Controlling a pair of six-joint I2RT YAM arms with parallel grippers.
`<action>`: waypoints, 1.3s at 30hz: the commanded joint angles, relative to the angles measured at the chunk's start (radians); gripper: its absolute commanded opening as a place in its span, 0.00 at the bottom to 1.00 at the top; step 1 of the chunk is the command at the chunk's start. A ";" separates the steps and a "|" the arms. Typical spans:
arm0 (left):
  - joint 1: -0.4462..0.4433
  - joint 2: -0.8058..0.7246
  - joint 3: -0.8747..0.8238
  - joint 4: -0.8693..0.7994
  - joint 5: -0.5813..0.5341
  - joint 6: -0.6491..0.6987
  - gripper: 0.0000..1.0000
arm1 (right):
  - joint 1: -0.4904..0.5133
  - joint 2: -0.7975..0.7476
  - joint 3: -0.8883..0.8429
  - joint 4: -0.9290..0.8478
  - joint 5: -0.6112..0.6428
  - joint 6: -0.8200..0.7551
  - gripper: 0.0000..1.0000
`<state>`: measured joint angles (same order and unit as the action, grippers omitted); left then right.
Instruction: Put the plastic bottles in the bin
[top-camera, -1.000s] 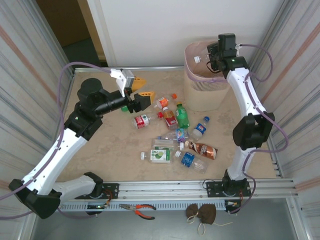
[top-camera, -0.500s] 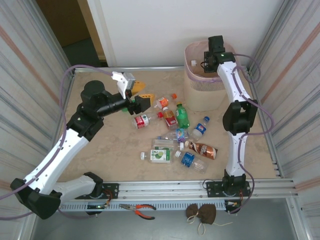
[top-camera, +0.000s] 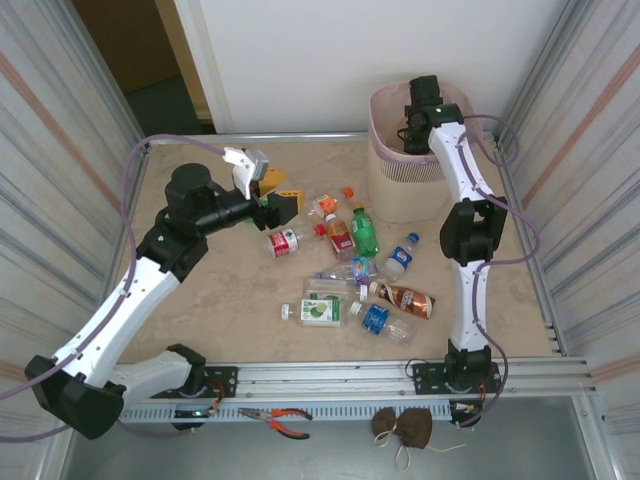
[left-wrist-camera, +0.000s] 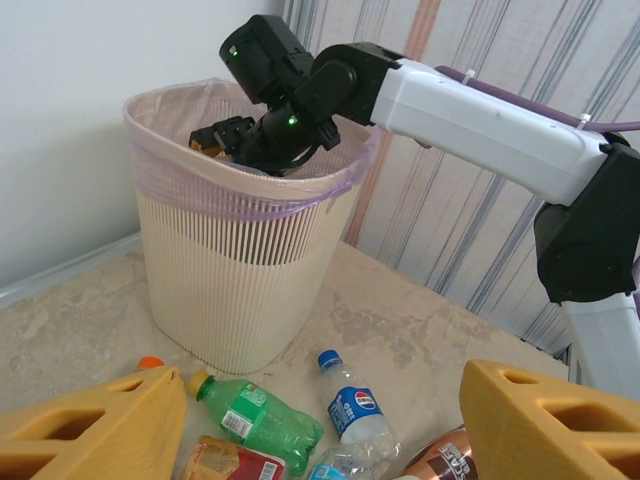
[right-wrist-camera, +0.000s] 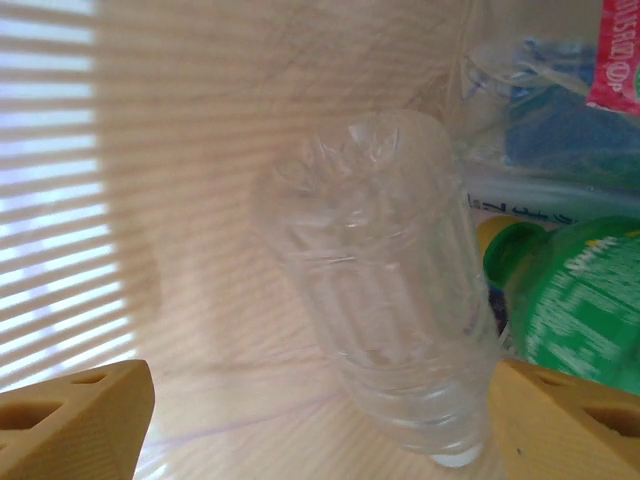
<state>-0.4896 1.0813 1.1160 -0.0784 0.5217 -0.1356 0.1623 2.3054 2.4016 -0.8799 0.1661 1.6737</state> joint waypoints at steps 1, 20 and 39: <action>0.012 0.000 -0.013 0.009 -0.007 -0.001 0.72 | -0.004 -0.033 0.040 -0.072 0.055 0.021 0.88; 0.053 0.224 0.151 -0.405 -0.132 0.233 0.71 | 0.001 -0.268 0.037 0.044 0.071 -0.263 0.86; 0.049 0.662 0.342 -0.719 -0.350 0.415 0.74 | -0.041 -0.623 -0.301 0.205 -0.038 -0.732 0.85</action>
<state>-0.4442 1.7119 1.4208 -0.7368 0.2241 0.2386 0.1337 1.7454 2.1616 -0.7105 0.1371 1.0134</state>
